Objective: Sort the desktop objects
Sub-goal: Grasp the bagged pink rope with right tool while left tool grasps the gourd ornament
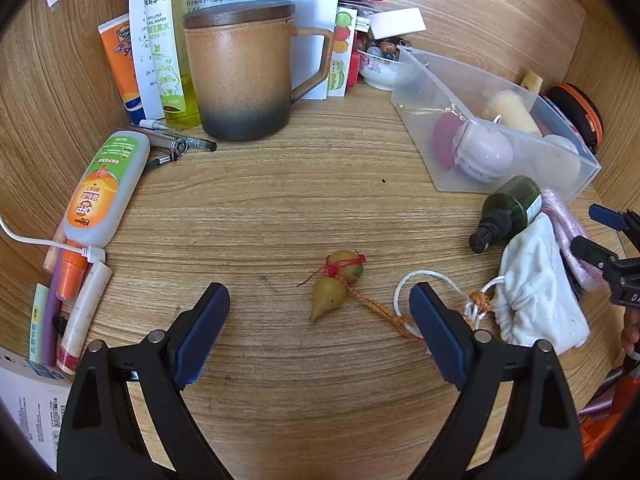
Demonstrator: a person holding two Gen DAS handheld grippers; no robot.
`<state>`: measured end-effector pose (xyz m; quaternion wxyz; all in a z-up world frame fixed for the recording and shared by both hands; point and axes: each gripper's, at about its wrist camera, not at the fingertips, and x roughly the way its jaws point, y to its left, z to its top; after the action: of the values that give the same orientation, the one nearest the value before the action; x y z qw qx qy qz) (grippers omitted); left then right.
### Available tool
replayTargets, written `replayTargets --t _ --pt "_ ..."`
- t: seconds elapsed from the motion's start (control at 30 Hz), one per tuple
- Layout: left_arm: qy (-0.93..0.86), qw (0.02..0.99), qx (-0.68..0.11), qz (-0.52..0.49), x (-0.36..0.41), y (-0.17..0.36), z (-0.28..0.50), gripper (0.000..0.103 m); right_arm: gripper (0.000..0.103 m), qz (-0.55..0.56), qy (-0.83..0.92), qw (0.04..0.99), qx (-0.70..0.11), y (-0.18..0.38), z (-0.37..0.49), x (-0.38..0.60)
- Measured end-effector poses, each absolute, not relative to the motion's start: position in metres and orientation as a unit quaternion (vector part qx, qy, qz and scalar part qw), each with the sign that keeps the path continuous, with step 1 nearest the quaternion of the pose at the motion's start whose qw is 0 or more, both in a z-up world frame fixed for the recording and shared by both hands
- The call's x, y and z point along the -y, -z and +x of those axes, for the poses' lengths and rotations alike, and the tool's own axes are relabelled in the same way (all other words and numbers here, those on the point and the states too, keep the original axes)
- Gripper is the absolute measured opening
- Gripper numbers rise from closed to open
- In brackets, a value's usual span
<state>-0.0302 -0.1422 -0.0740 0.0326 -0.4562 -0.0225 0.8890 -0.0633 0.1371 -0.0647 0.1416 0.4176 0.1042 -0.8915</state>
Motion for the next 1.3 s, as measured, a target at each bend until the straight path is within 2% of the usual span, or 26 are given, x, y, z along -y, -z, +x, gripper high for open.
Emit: replayTargets --t 0.2,0.3,0.43,0.67,0.77,0.97,1.0,1.07,1.13,1.3 --pt "-0.894 0.010 0.013 -0.449 0.144 0.077 -0.035 0.092 0.092 0.442 0.881 0.161 -0.060 0.070 -0.071 -0.143" --pt "-0.893 0.005 0.015 -0.450 0.146 0.080 -0.039 0.092 0.093 0.453 0.874 0.166 -0.063 0.078 -0.074 -0.137" --pt "-0.894 -0.001 0.003 -0.448 0.144 0.081 -0.040 0.075 0.093 0.452 0.874 0.169 -0.063 0.080 -0.076 -0.136" --pt "-0.900 0.015 -0.017 -0.435 0.134 0.079 -0.036 0.055 0.092 0.449 0.876 0.162 -0.070 0.080 -0.078 -0.139" --pt "-0.902 0.022 -0.029 -0.429 0.129 0.079 -0.034 0.042 0.091 0.454 0.874 0.159 -0.074 0.081 -0.078 -0.141" --pt "-0.904 0.030 -0.043 -0.425 0.122 0.079 -0.034 0.030 0.080 0.459 0.868 0.173 -0.079 0.085 -0.079 -0.140" --pt "-0.904 0.032 -0.043 -0.425 0.121 0.079 -0.034 0.028 0.075 0.458 0.867 0.177 -0.082 0.086 -0.078 -0.139" --pt "-0.904 0.031 -0.043 -0.423 0.120 0.079 -0.034 0.025 0.073 0.456 0.867 0.179 -0.088 0.087 -0.077 -0.136" --pt "-0.905 0.027 -0.047 -0.422 0.119 0.079 -0.034 0.025 0.067 0.452 0.868 0.183 -0.093 0.086 -0.075 -0.135" --pt "-0.905 0.023 -0.051 -0.422 0.117 0.078 -0.035 0.025 0.063 0.449 0.871 0.179 -0.087 0.084 -0.072 -0.142"
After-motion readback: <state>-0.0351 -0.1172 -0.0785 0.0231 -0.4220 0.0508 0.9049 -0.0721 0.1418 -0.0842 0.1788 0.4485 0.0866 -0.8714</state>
